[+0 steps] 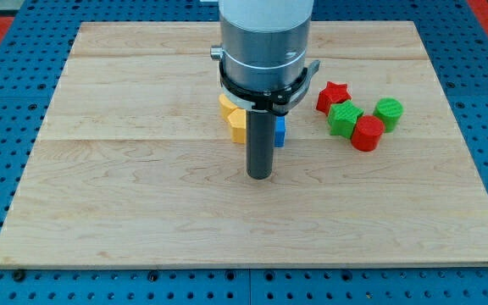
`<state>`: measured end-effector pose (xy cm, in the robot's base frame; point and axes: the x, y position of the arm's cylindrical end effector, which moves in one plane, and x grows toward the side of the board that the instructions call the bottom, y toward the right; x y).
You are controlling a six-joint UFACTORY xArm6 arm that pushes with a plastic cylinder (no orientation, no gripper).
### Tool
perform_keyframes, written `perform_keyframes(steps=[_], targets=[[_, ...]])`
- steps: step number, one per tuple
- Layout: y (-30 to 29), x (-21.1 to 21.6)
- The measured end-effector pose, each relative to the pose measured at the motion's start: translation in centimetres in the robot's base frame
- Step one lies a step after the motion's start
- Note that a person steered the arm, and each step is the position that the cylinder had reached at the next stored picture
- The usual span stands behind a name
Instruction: Push the blue cube up a bit
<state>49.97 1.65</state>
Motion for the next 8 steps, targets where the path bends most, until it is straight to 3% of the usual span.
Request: perform_keyframes(steps=[3, 8], targets=[[4.1, -3.5], [3.6, -6.2]])
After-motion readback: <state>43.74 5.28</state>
